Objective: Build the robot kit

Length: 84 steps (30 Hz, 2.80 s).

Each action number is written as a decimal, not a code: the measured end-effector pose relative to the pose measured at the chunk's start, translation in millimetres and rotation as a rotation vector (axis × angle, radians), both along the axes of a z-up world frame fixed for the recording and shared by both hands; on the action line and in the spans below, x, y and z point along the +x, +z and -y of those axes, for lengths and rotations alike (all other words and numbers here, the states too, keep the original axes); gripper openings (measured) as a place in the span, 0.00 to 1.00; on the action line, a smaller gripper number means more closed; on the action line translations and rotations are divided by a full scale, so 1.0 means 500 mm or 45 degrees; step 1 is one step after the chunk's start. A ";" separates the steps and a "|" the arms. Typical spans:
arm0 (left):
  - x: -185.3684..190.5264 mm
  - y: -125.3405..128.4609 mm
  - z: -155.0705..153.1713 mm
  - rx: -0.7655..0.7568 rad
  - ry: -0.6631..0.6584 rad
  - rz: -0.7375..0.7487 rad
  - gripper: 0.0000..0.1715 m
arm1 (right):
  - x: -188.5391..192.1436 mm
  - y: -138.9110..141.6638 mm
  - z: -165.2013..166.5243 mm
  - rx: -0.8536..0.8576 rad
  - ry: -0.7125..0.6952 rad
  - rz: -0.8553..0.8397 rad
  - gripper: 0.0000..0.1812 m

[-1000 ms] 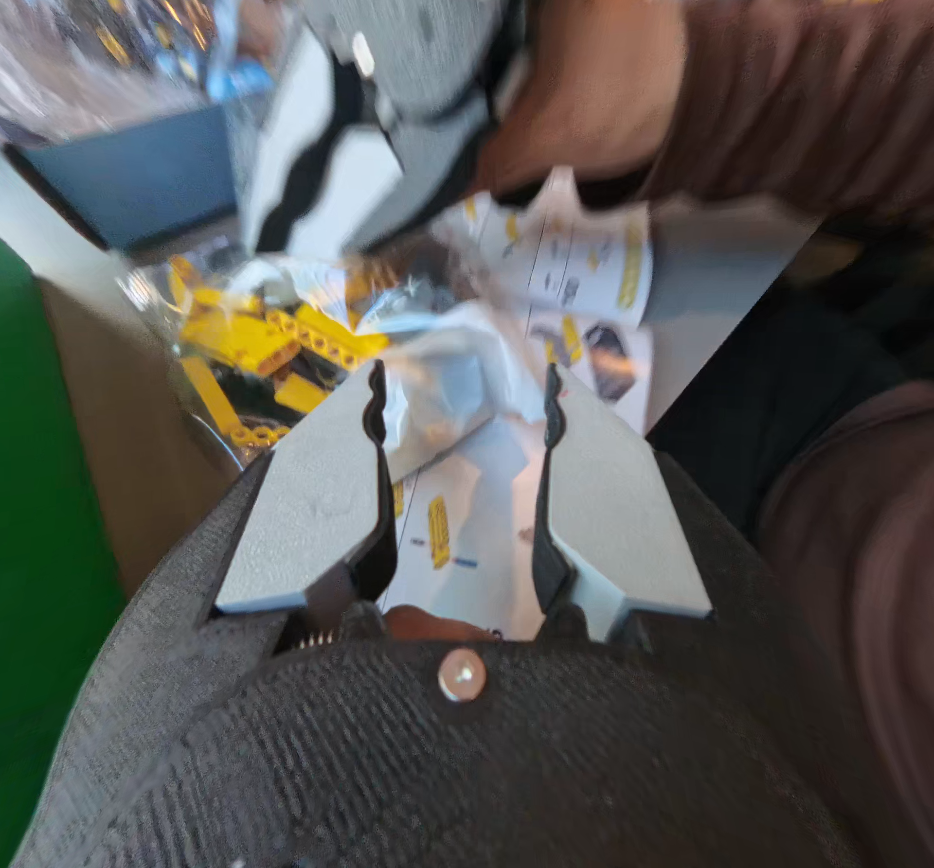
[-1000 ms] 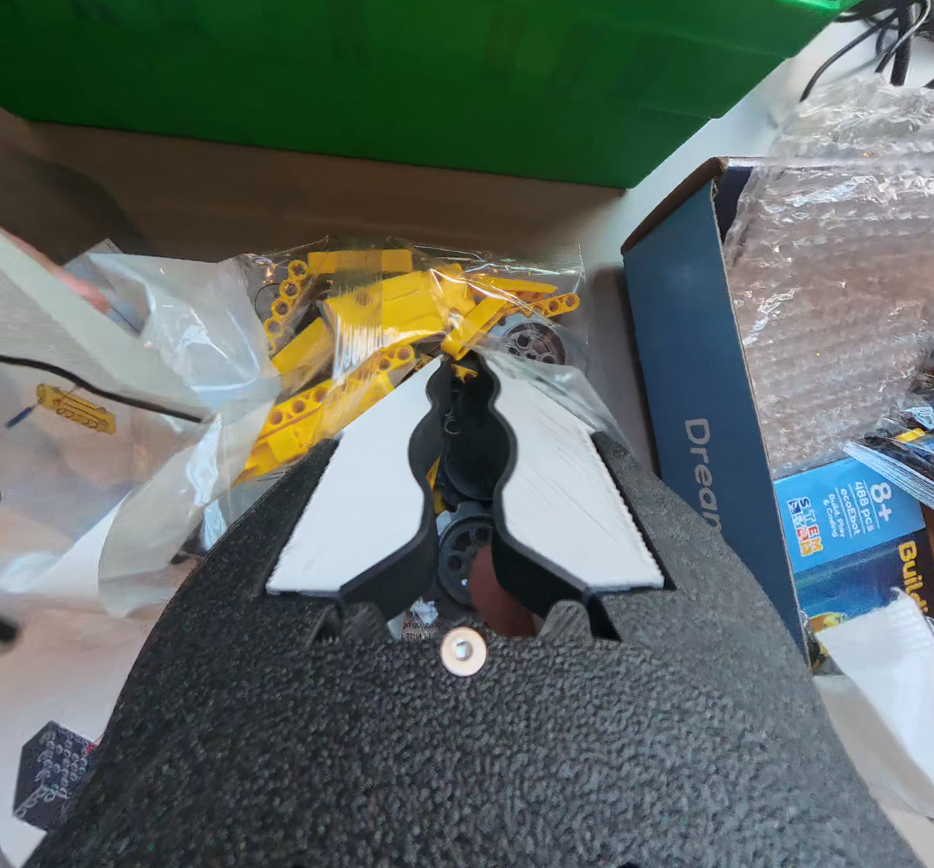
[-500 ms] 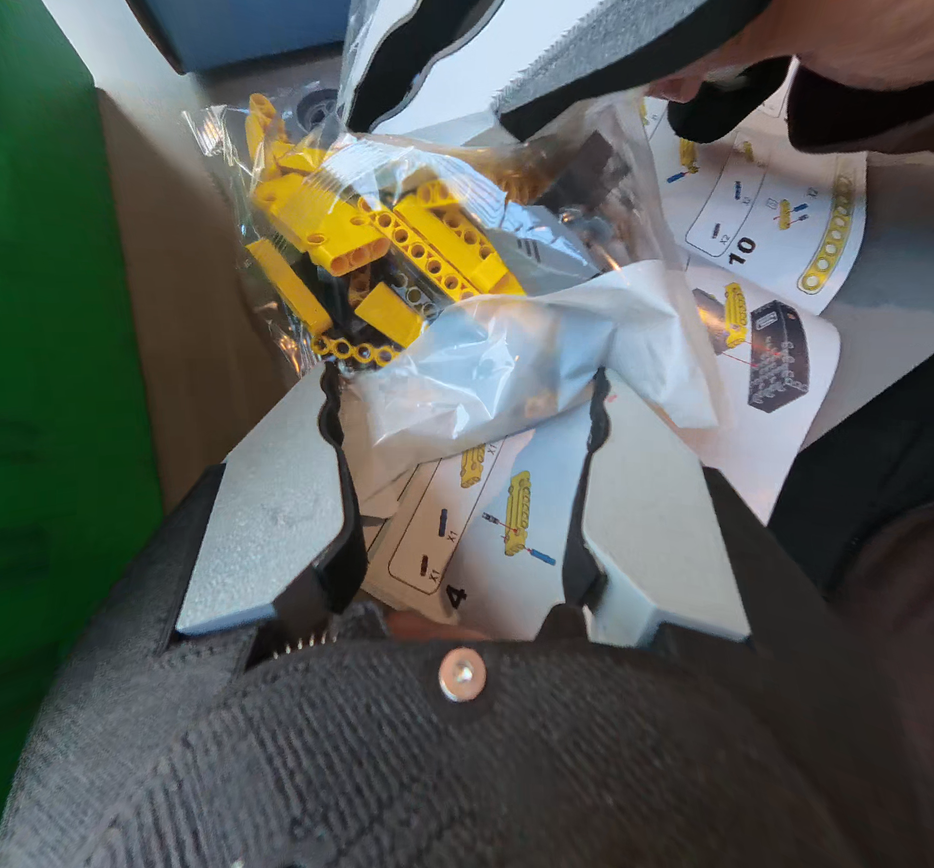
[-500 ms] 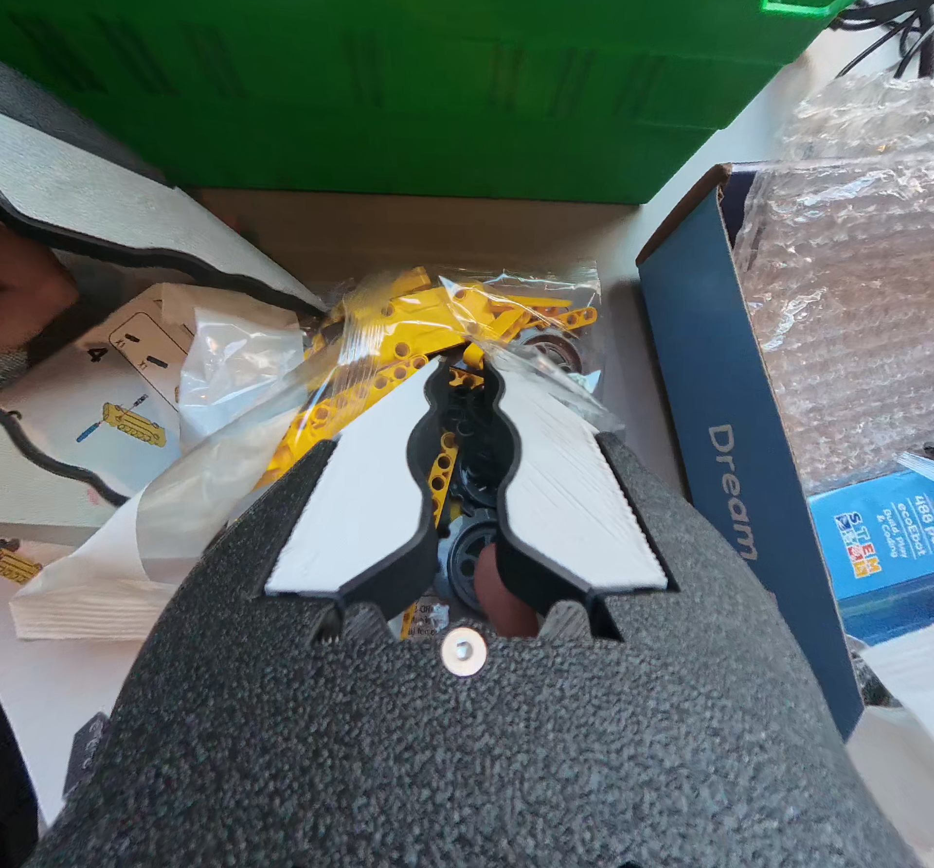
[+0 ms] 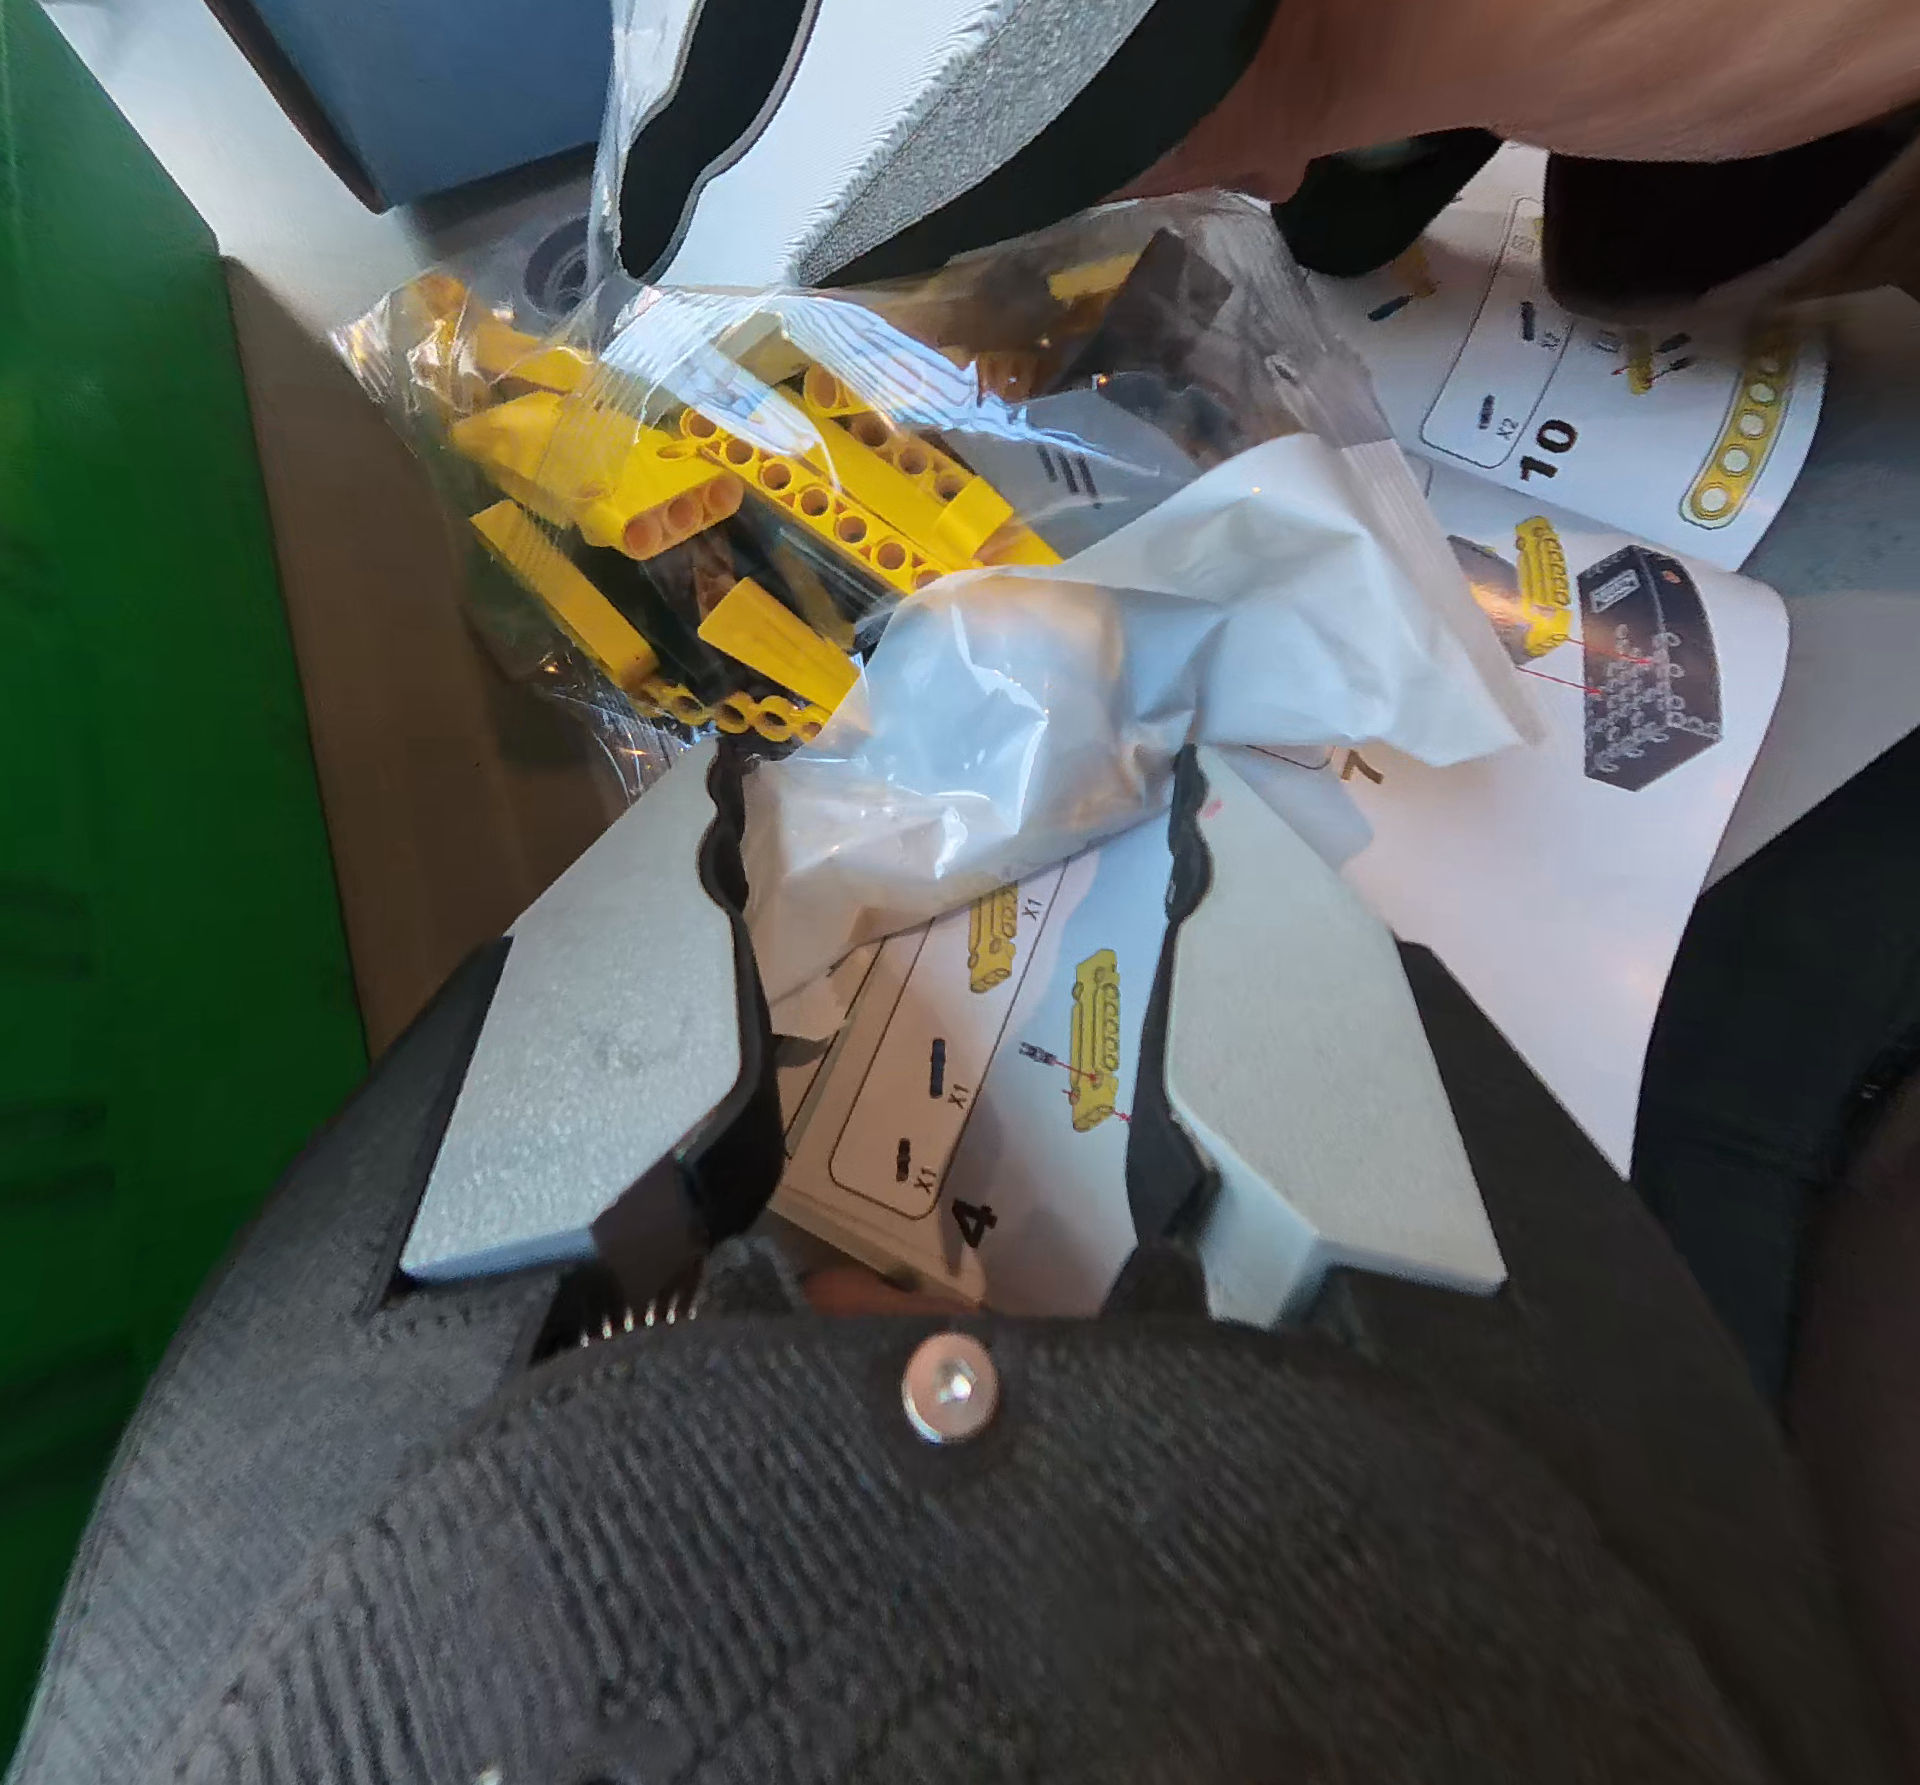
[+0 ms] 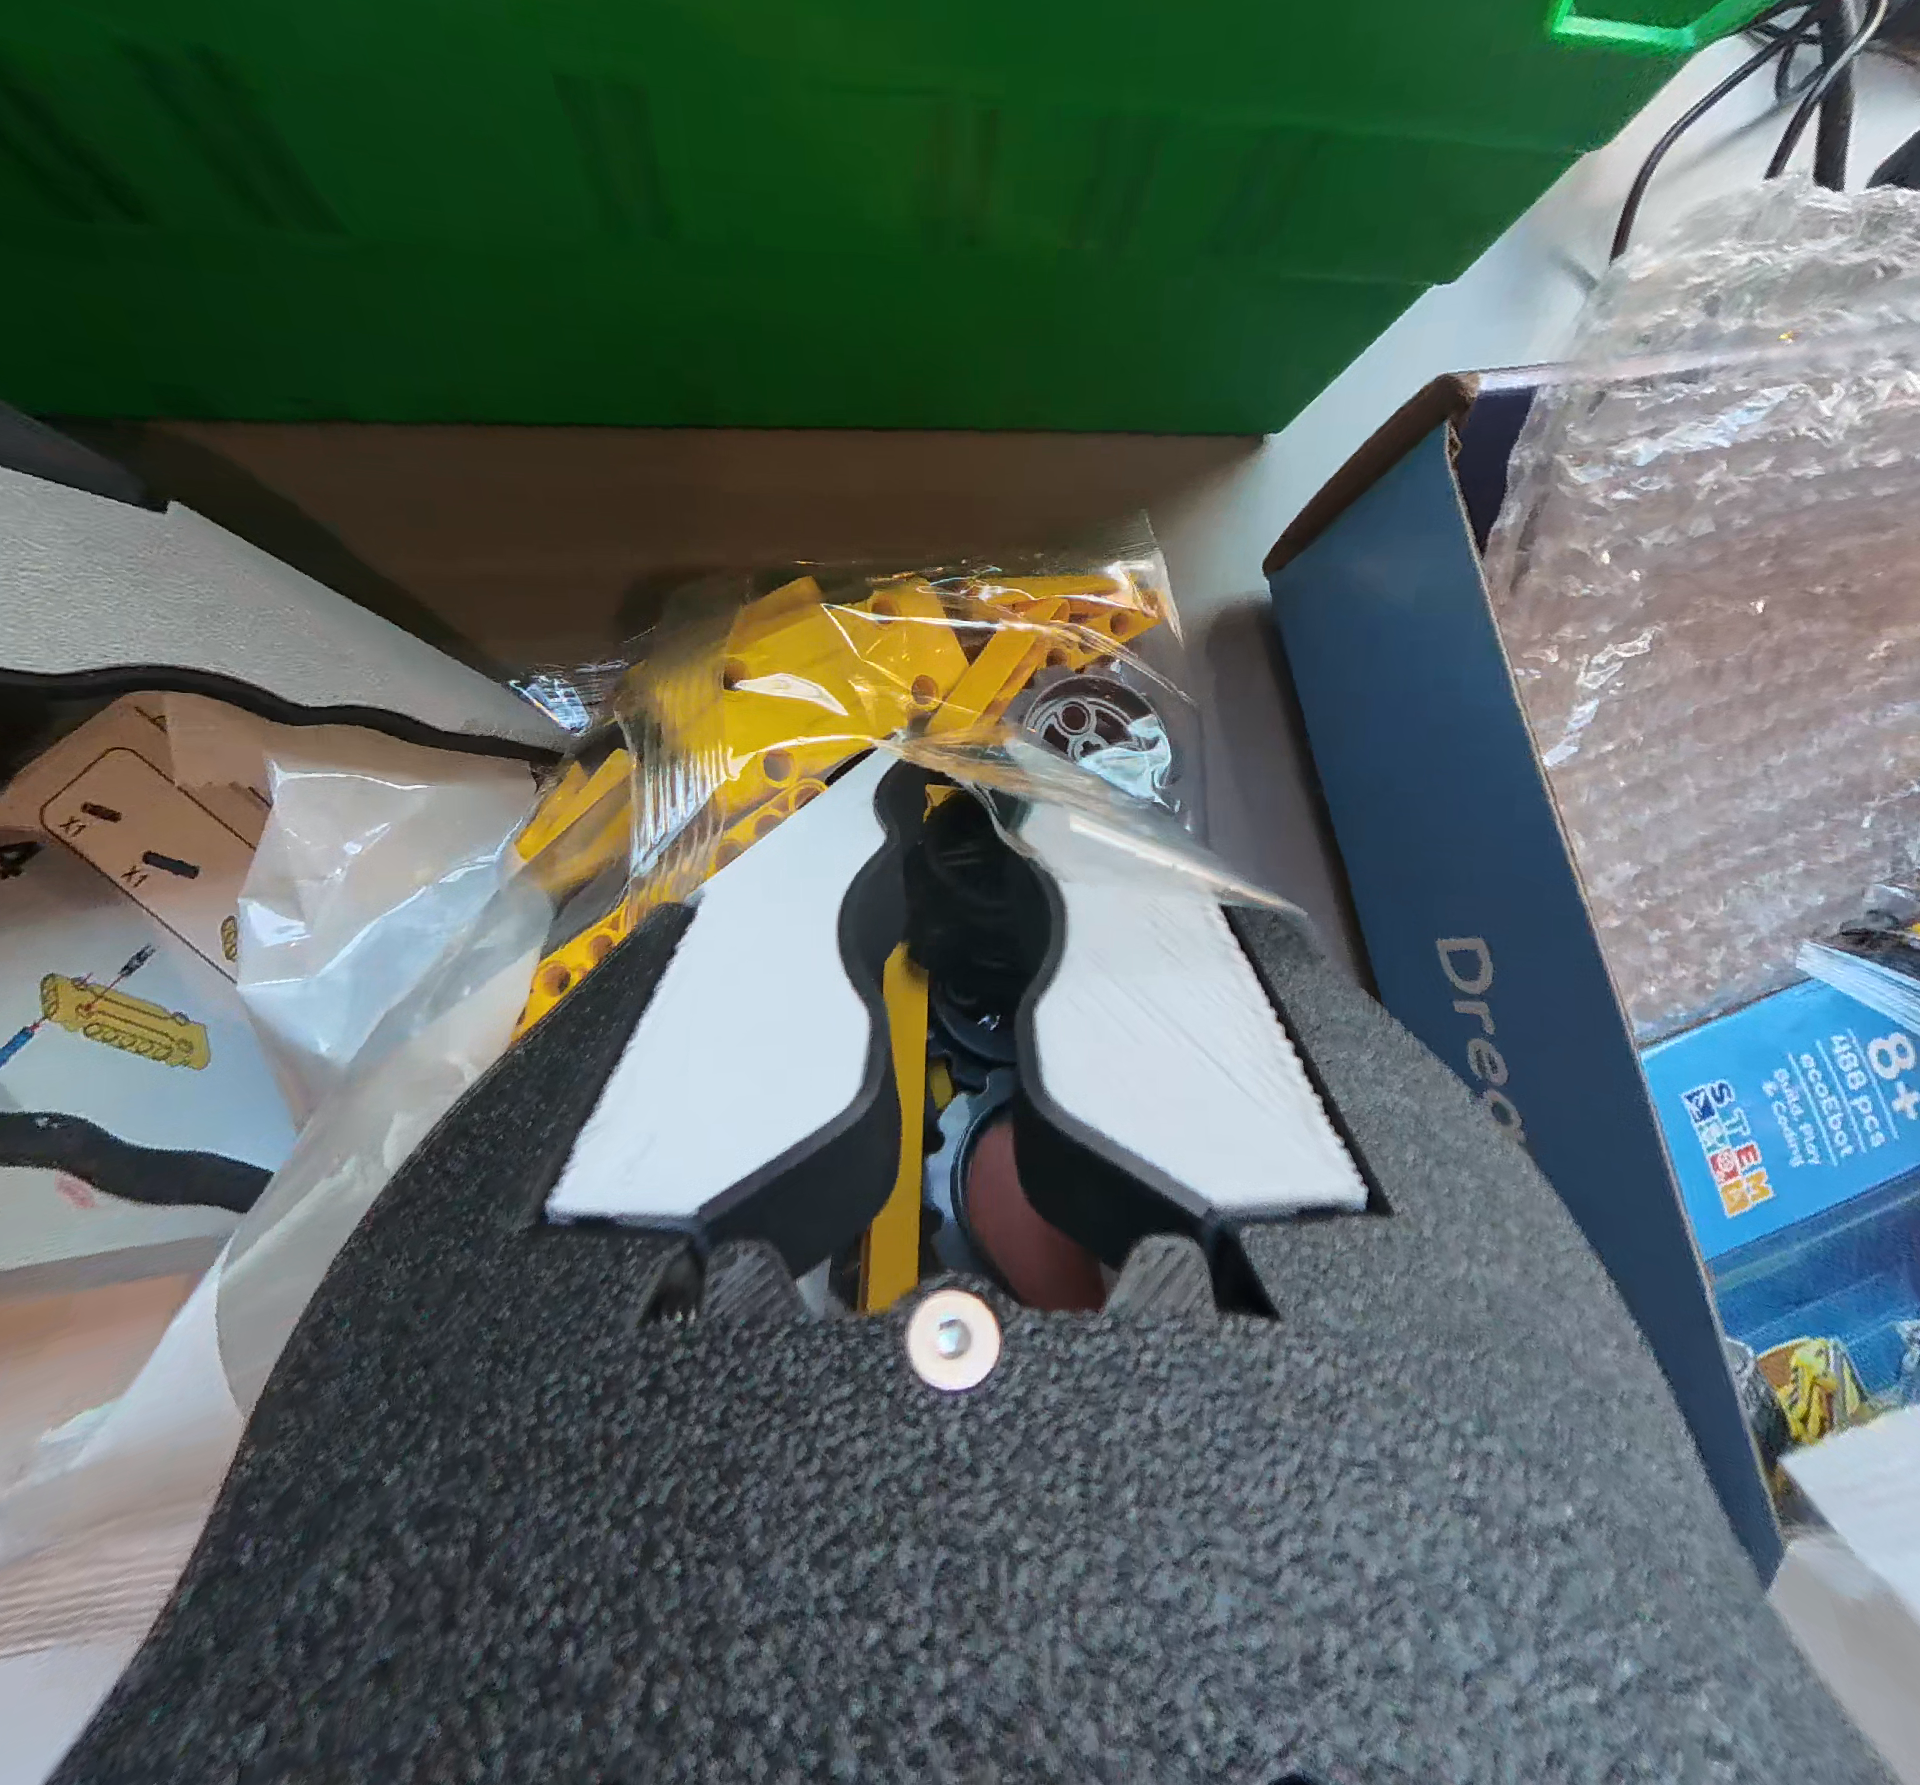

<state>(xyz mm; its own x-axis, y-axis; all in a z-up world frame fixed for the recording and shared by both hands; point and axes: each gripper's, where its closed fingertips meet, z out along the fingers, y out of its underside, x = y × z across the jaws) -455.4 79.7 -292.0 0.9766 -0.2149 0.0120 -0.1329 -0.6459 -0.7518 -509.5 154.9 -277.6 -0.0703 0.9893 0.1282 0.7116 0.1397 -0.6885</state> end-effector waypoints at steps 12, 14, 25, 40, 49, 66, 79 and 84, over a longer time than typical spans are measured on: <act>-0.002 0.001 0.000 0.003 0.004 0.002 0.45 | 0.001 0.007 -0.008 0.100 0.050 -0.043 0.04; -0.002 0.001 0.000 0.003 0.007 0.004 0.45 | 0.007 0.017 -0.009 0.113 0.056 -0.048 0.04; -0.002 0.001 0.001 0.005 0.009 0.005 0.45 | 0.047 0.073 -0.011 -0.004 0.062 -0.076 0.03; -0.002 0.001 0.001 0.008 0.009 0.005 0.45 | 0.072 0.102 -0.003 -0.567 0.001 -0.151 0.00; -0.002 0.002 0.001 0.009 0.006 0.006 0.45 | 0.104 0.143 0.015 -0.768 0.042 -0.204 0.01; -0.002 0.001 0.001 0.011 0.009 0.005 0.45 | 0.315 0.247 0.031 -0.713 0.067 -0.325 0.00; -0.002 0.003 0.000 -0.001 0.042 0.026 0.46 | 0.734 0.117 -0.151 -0.067 -0.417 0.018 0.00; 0.003 0.032 0.004 0.040 0.060 0.015 0.43 | 0.796 0.007 -0.164 -0.034 -0.423 0.169 0.06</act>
<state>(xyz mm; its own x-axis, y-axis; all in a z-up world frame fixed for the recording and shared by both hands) -454.0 77.9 -275.9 0.9855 -0.1688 0.0172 -0.0940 -0.6276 -0.7729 -111.3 236.8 -274.0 0.2417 0.9637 0.1134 0.7985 -0.1311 -0.5876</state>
